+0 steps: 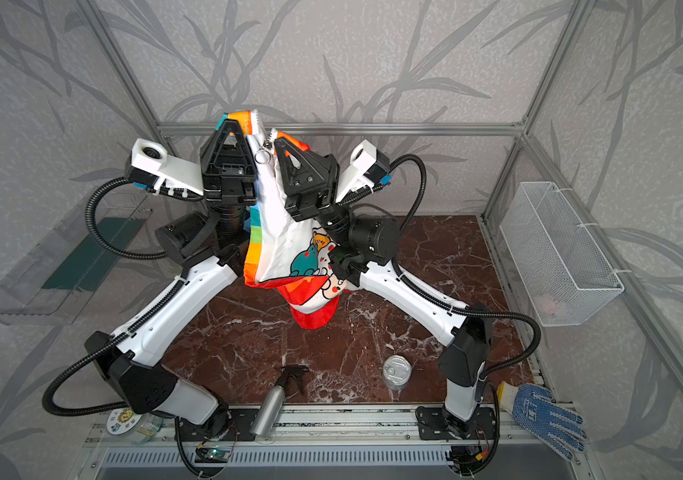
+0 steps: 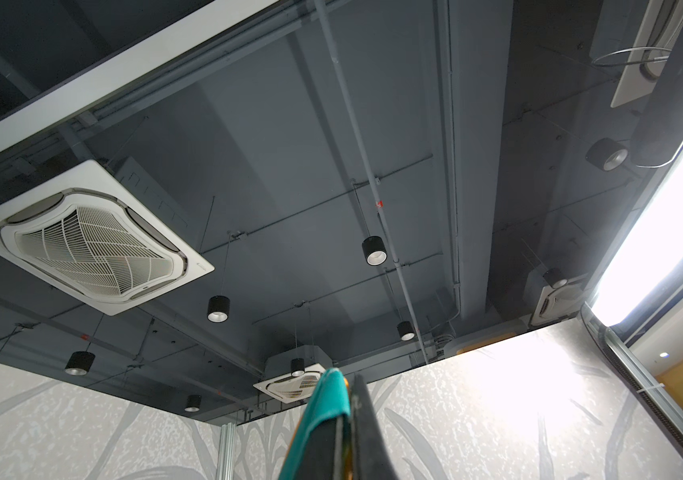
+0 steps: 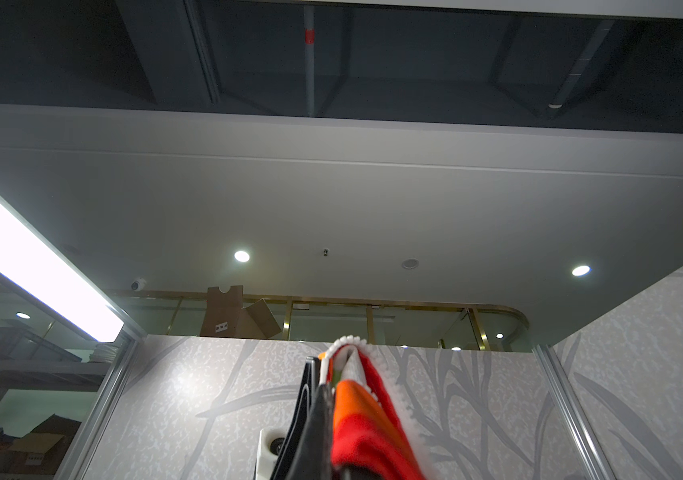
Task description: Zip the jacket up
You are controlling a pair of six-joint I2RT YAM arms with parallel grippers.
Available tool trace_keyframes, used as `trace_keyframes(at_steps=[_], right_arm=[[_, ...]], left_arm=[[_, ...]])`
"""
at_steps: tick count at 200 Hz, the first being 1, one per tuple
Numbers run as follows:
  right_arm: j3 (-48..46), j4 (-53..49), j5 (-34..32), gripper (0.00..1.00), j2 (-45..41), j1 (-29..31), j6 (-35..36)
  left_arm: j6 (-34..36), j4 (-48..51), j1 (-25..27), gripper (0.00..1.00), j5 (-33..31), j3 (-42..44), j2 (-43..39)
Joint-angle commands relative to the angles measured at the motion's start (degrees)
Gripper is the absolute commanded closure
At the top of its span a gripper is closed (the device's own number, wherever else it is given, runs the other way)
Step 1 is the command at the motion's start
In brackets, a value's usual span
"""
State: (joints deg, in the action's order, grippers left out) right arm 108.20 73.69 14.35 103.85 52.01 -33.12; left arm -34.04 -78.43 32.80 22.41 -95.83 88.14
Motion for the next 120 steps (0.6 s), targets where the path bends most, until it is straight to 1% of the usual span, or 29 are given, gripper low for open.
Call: trace_keyframes(at_steps=[1,60,120], right_arm=[[1.76,3.11,-0.90,1.00,-1.90,0.64,-1.01],[1.90,3.39,-1.80,1.00,-1.64,0.73,-1.10],[2.60,4.83,-3.10,1.00,-0.43,0.73,-2.32]], left_arm=[[0.90,-2.70,0.42,1.00,0.46,0.60,-1.57],[2.12,-2.75,0.95,1.00,-0.25,1.54,-1.91],[2.73,-2.69,1.23,1.00,0.33,3.55,-3.85]])
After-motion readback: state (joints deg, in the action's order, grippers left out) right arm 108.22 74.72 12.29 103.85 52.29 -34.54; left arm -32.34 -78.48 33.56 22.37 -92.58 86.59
